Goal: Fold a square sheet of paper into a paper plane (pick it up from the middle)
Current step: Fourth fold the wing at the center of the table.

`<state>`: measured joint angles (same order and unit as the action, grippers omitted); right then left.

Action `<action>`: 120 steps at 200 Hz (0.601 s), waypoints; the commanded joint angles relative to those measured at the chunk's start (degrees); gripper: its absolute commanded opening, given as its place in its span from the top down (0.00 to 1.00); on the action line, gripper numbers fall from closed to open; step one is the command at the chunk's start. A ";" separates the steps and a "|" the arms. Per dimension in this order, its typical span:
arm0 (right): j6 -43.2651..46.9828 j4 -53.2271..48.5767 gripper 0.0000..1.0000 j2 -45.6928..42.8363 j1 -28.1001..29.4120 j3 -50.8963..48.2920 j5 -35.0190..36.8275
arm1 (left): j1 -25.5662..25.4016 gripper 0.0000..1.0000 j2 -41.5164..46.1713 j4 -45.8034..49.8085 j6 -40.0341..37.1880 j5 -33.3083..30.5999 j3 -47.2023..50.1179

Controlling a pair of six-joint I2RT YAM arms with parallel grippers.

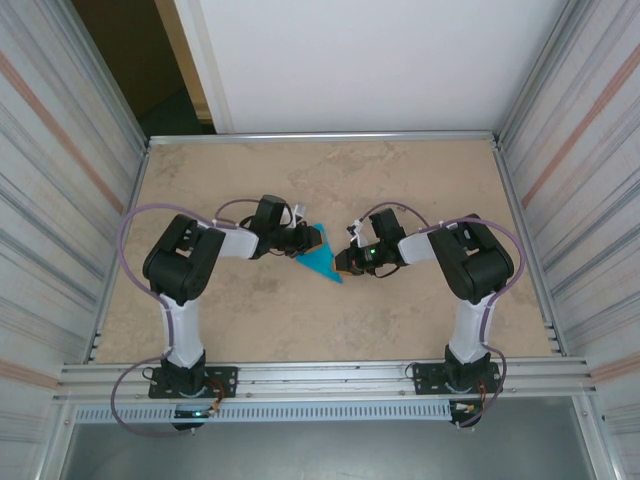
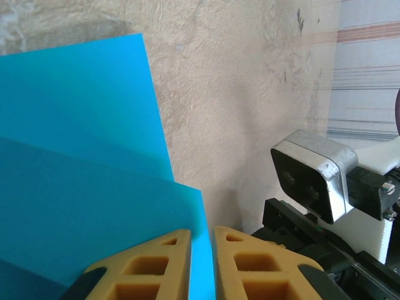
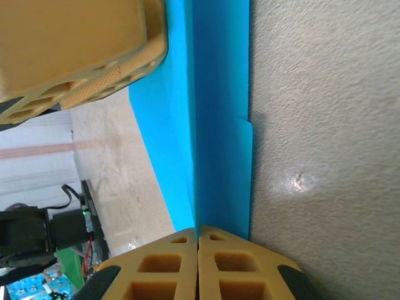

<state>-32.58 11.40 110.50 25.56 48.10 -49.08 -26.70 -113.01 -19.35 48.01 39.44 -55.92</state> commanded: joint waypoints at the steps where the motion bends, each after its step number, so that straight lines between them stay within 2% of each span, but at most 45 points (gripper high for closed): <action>1: 1.03 -6.21 0.93 3.57 -0.79 -1.95 8.45 | -0.28 0.83 -1.07 0.67 -0.94 0.99 -1.82; 120: 1.02 -7.16 0.95 2.88 -0.79 -2.02 8.78 | -0.28 0.84 -3.09 1.12 -1.37 0.46 -2.33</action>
<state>-32.58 11.35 110.52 25.56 48.10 -48.88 -26.70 -114.72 -19.35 47.81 39.42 -57.01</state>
